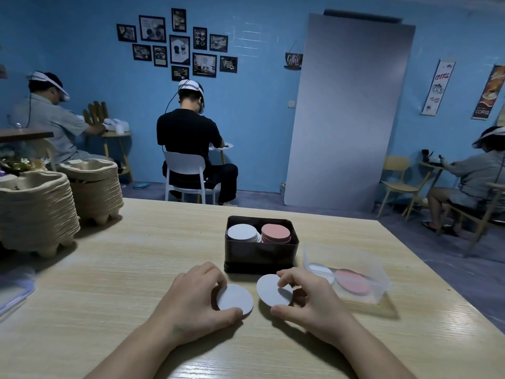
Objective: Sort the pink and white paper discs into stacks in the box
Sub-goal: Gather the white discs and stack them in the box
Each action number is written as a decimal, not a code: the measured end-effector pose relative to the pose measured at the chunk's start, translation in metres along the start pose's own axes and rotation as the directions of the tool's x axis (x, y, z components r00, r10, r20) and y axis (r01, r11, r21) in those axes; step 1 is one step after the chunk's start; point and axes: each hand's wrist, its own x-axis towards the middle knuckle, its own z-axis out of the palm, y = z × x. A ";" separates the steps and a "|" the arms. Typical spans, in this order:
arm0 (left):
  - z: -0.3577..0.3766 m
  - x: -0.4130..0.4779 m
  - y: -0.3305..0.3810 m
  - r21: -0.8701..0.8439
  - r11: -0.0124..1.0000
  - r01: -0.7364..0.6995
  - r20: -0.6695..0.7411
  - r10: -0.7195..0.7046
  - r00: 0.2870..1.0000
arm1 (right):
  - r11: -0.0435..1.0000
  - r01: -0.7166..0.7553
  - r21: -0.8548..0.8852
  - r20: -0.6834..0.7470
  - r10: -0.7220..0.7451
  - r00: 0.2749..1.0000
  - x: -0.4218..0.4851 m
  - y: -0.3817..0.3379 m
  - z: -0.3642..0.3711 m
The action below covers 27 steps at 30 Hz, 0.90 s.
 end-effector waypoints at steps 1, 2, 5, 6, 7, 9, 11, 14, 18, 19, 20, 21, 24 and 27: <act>-0.001 0.000 -0.001 -0.021 1.000 0.017 -0.014 -0.018 1.000 | 1.000 0.000 -0.002 -0.001 0.000 1.000 0.000 0.000 0.000; -0.002 -0.001 -0.002 -0.051 0.998 0.035 -0.027 -0.037 0.999 | 1.000 -0.002 -0.006 0.000 0.002 1.000 0.000 0.000 0.000; -0.004 -0.002 -0.004 -0.153 0.986 0.071 -0.055 -0.080 0.995 | 0.999 0.008 -0.036 0.010 -0.007 1.000 0.000 -0.002 0.000; -0.004 -0.002 -0.004 -0.173 0.983 0.067 -0.058 -0.079 0.995 | 0.999 0.019 -0.047 0.012 -0.018 1.000 0.000 -0.003 0.000; -0.005 -0.002 -0.003 -0.188 0.981 0.054 -0.064 -0.068 0.996 | 0.998 0.032 -0.052 0.015 -0.031 0.999 0.000 -0.004 0.000; -0.005 -0.002 -0.001 -0.195 0.981 0.017 -0.074 -0.032 0.997 | 0.998 0.053 -0.047 0.028 -0.051 0.998 0.000 -0.005 0.002; -0.006 -0.002 0.002 -0.155 0.988 -0.025 -0.072 0.014 0.997 | 0.997 0.070 -0.038 0.047 -0.068 0.997 0.000 -0.008 0.006; -0.006 0.000 0.011 -0.033 0.992 -0.122 -0.092 0.119 0.989 | 0.994 0.098 -0.038 0.064 -0.095 0.993 0.001 -0.013 0.008; -0.004 0.003 0.019 0.057 0.981 -0.185 -0.063 0.188 0.980 | 0.990 0.142 -0.020 0.083 -0.139 0.987 0.002 -0.017 0.009; -0.003 0.003 0.020 0.060 0.980 -0.191 -0.051 0.194 0.980 | 0.988 0.151 -0.013 0.083 -0.150 0.985 0.002 -0.017 0.010; -0.003 0.003 0.020 0.064 0.978 -0.197 -0.041 0.199 0.979 | 0.987 0.160 -0.009 0.082 -0.159 0.984 0.002 -0.017 0.011; -0.002 0.003 0.020 0.068 0.977 -0.202 -0.030 0.204 0.979 | 0.986 0.169 -0.009 0.082 -0.167 0.982 0.002 -0.017 0.011; -0.001 0.003 0.020 0.073 0.973 -0.218 -0.006 0.219 0.976 | 0.980 0.196 -0.021 0.086 -0.194 0.977 0.003 -0.018 0.012; 0.000 0.003 0.019 0.052 0.973 -0.225 0.016 0.224 0.974 | 0.974 0.225 -0.032 0.094 -0.221 0.971 0.003 -0.019 0.011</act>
